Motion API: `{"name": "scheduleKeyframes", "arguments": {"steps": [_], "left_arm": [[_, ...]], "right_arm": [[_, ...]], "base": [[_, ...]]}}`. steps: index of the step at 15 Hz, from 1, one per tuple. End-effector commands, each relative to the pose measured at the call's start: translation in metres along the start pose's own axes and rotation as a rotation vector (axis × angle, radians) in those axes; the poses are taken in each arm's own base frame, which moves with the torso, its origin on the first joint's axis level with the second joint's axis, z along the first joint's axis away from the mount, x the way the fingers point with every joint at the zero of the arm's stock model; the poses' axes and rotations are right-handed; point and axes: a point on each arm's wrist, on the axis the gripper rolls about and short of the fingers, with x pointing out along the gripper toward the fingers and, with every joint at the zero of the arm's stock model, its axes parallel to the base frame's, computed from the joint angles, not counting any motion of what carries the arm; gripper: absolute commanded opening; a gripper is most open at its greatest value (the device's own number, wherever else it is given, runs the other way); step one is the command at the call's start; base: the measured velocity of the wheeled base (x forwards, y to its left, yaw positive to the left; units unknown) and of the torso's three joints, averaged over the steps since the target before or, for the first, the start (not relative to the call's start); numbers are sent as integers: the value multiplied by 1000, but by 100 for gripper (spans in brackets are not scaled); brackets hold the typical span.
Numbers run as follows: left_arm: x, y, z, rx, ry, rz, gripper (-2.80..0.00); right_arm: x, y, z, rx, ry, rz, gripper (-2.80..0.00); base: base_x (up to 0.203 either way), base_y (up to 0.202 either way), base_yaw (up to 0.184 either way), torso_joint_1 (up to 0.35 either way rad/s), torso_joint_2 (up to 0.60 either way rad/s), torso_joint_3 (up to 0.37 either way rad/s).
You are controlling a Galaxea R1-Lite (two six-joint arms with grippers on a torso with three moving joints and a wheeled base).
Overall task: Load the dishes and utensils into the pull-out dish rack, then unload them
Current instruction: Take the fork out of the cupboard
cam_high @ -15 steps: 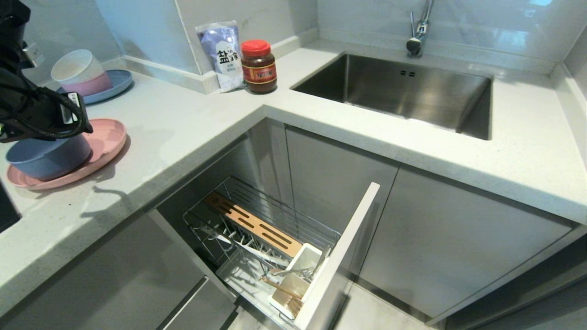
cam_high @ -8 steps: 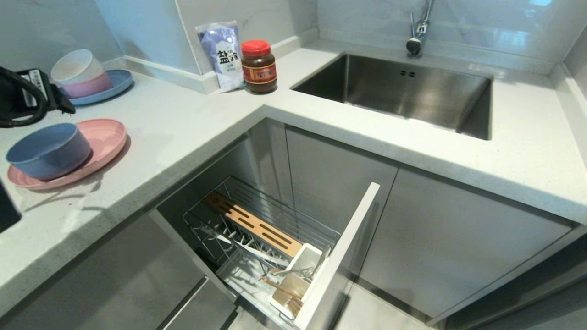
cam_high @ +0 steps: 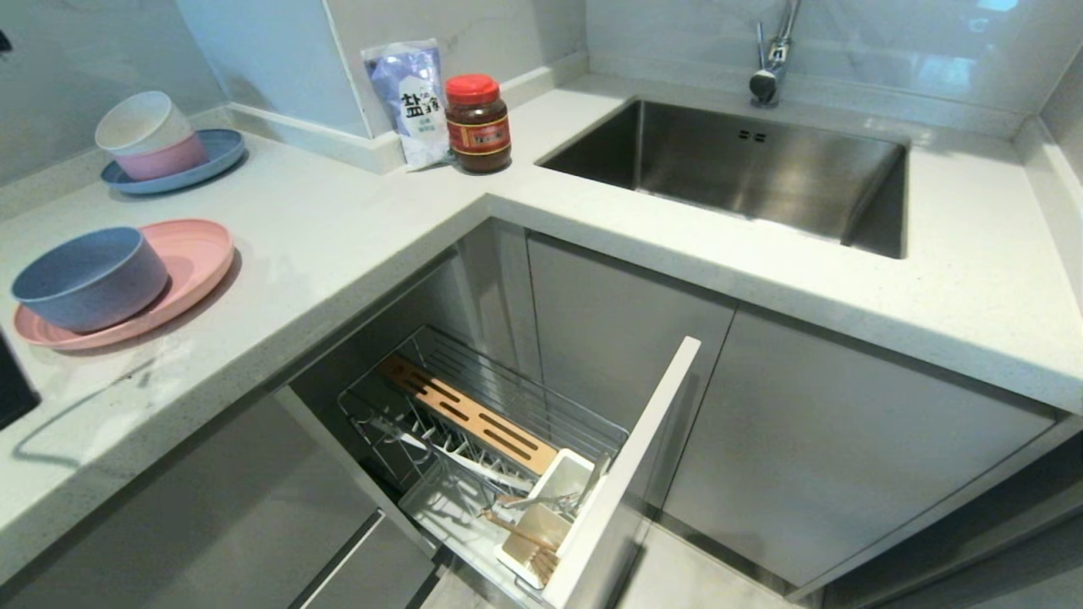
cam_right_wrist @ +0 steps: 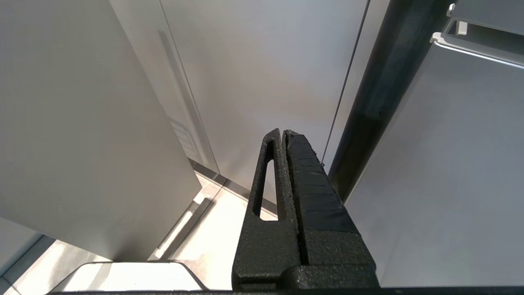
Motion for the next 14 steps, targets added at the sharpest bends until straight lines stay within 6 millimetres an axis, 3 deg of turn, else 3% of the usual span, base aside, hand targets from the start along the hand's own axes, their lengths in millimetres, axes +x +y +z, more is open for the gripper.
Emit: {"name": "scheduleKeyframes", "arguments": {"steps": [1,4,6,8,11,14], "left_arm": [[-18,-1,4,-80,-133,-93,-280],[-17,-23,-10,-123,-65,-235,-280],[-6,-47,-32,-123,47,-311,-280],[4,-78,-66,-88,192,-349,-280],[16,-120,-131,-22,446,-280,-280],[20,-129,-192,39,628,-181,-280]], "right_arm": [[0,0,0,0,-4,1,-280],[0,0,-1,0,-2,0,-280],[0,0,0,0,-4,0,-280],[0,0,0,0,-4,1,-280],[0,0,-1,0,-2,0,-280],[0,0,0,0,-3,0,-280]], "base": [[0,0,0,0,0,0],[0,0,0,0,0,0],[0,0,0,0,0,0],[0,0,0,0,0,0],[0,0,0,0,0,0],[0,0,0,0,0,0]]}}
